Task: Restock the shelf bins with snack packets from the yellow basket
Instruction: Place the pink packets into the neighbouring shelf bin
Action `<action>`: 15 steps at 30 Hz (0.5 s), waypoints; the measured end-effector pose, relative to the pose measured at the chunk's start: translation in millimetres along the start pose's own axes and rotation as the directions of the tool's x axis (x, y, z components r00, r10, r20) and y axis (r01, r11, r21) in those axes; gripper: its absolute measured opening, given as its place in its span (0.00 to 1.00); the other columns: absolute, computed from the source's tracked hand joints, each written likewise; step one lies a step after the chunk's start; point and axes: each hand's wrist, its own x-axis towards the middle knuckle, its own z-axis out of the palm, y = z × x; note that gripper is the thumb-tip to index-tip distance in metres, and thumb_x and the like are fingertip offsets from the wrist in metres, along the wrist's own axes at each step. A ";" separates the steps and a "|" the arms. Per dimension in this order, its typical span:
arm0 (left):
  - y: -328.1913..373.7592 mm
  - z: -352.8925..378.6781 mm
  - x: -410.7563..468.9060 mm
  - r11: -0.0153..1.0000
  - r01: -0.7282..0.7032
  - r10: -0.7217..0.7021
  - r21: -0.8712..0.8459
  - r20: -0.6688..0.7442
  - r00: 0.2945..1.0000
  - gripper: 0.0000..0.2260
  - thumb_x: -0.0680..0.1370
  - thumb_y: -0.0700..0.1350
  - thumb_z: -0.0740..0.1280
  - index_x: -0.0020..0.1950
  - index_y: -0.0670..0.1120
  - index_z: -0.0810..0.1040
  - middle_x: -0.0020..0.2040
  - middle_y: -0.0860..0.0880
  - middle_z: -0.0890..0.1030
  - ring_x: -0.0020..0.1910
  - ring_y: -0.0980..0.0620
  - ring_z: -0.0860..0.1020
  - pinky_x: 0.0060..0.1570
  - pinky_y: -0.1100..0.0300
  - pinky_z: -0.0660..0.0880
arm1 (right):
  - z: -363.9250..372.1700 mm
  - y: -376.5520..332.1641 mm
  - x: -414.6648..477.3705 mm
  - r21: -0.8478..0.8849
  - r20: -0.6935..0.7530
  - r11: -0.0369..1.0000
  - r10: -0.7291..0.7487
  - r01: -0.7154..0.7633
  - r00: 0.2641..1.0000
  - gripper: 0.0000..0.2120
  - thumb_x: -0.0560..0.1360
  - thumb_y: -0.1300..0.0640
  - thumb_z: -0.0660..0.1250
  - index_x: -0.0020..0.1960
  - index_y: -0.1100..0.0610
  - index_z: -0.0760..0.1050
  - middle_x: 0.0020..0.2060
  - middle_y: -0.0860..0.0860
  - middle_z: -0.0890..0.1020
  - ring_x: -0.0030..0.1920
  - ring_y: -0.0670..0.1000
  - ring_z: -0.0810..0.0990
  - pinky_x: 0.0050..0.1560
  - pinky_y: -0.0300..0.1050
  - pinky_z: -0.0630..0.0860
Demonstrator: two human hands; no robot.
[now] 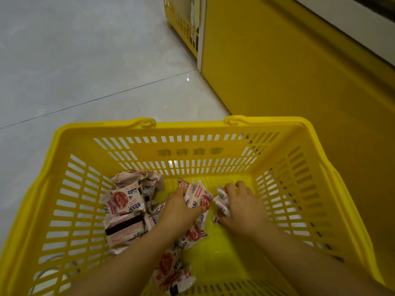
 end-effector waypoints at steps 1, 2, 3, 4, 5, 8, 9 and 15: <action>-2.1 4.0 -0.2 1.000 -0.004 0.004 0.005 -0.010 1.000 0.28 0.72 0.52 0.73 0.68 0.47 0.68 0.61 0.45 0.75 0.56 0.46 0.77 0.54 0.47 0.77 | 3.9 0.5 -0.3 0.039 0.051 0.999 -0.001 -0.001 0.999 0.39 0.69 0.33 0.65 0.71 0.49 0.56 0.64 0.53 0.64 0.64 0.55 0.69 0.56 0.48 0.73; -4.4 7.0 -0.4 1.000 -0.008 0.008 0.015 -0.018 1.000 0.29 0.72 0.52 0.74 0.69 0.46 0.68 0.61 0.45 0.74 0.57 0.46 0.76 0.55 0.47 0.76 | 4.3 1.4 -0.4 0.118 0.099 0.993 0.000 -0.012 0.995 0.40 0.68 0.31 0.65 0.73 0.49 0.56 0.65 0.53 0.64 0.65 0.55 0.68 0.59 0.49 0.72; -6.8 9.4 -0.5 1.000 -0.012 0.012 0.020 -0.023 1.000 0.30 0.72 0.52 0.73 0.70 0.46 0.67 0.63 0.45 0.73 0.58 0.46 0.76 0.56 0.47 0.76 | 2.9 3.0 0.0 0.242 0.140 0.969 0.010 -0.044 0.990 0.38 0.70 0.32 0.64 0.73 0.48 0.58 0.65 0.53 0.66 0.64 0.55 0.69 0.59 0.49 0.72; -9.0 11.3 -0.5 1.000 -0.020 0.020 0.023 -0.026 0.999 0.31 0.73 0.52 0.73 0.72 0.46 0.66 0.65 0.45 0.71 0.60 0.45 0.74 0.58 0.49 0.75 | 0.4 5.4 1.5 0.390 0.164 0.917 0.022 -0.086 0.986 0.32 0.73 0.36 0.64 0.72 0.49 0.61 0.63 0.54 0.69 0.61 0.55 0.72 0.58 0.48 0.72; -10.8 12.5 -0.8 0.999 -0.030 0.031 0.034 -0.030 0.999 0.33 0.73 0.53 0.73 0.73 0.47 0.64 0.69 0.45 0.69 0.63 0.45 0.73 0.60 0.52 0.73 | -2.1 8.8 3.3 0.535 0.187 0.835 0.031 -0.129 0.982 0.25 0.76 0.44 0.64 0.69 0.51 0.65 0.60 0.54 0.73 0.55 0.54 0.75 0.54 0.47 0.73; -13.0 15.0 -2.0 0.991 -0.060 0.067 0.116 -0.053 0.996 0.35 0.74 0.54 0.71 0.76 0.47 0.59 0.73 0.46 0.61 0.69 0.46 0.66 0.59 0.58 0.66 | -5.5 21.0 9.2 0.774 0.314 0.572 0.027 -0.272 0.949 0.21 0.77 0.61 0.66 0.68 0.55 0.65 0.47 0.52 0.77 0.39 0.50 0.78 0.38 0.44 0.76; -13.7 15.8 -2.4 0.990 -0.065 0.073 0.128 -0.057 0.996 0.35 0.75 0.54 0.70 0.76 0.47 0.58 0.74 0.46 0.60 0.70 0.46 0.64 0.59 0.58 0.65 | -6.0 23.5 9.6 0.803 0.357 0.505 0.020 -0.317 0.934 0.26 0.76 0.62 0.68 0.70 0.55 0.63 0.46 0.51 0.77 0.38 0.49 0.79 0.35 0.40 0.77; -17.8 22.1 -4.3 0.993 -0.050 0.061 0.108 -0.102 0.993 0.34 0.76 0.52 0.69 0.76 0.46 0.57 0.74 0.46 0.59 0.71 0.48 0.63 0.64 0.57 0.64 | 3.1 27.8 9.3 0.795 0.477 0.423 0.005 -0.434 0.879 0.18 0.67 0.64 0.77 0.55 0.63 0.76 0.38 0.51 0.84 0.34 0.46 0.84 0.30 0.38 0.77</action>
